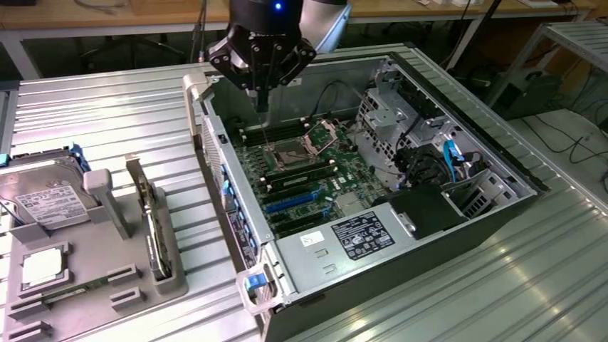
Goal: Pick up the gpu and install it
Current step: 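Reach for the gpu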
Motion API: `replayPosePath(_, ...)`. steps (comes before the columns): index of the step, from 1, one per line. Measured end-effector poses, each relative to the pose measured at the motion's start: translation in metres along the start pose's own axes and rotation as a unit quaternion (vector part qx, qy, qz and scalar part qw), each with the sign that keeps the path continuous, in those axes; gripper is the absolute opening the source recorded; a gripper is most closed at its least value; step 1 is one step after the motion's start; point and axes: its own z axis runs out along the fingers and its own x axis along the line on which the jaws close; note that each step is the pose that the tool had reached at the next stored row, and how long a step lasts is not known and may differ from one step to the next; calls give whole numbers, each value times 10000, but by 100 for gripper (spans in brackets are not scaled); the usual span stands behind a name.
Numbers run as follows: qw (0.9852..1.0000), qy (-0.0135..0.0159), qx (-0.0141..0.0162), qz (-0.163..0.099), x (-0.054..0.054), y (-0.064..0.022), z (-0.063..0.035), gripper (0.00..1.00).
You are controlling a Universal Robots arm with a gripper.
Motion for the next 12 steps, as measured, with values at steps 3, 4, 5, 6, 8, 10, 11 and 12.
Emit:
replayPosePath(3,10000,1,0,0,10,-5,0,11)
replayPosePath(4,10000,1,0,0,13,-8,0,11)
replayPosePath(5,10000,1,0,0,17,-10,0,11)
replayPosePath(6,10000,2,0,0,20,-11,0,11)
replayPosePath(8,10000,3,0,0,26,-15,0,11)
replayPosePath(10,10000,4,0,0,33,-19,0,11)
replayPosePath(11,10000,4,0,0,35,-20,0,11)
replayPosePath(12,10000,5,1,0,38,-23,0,11)
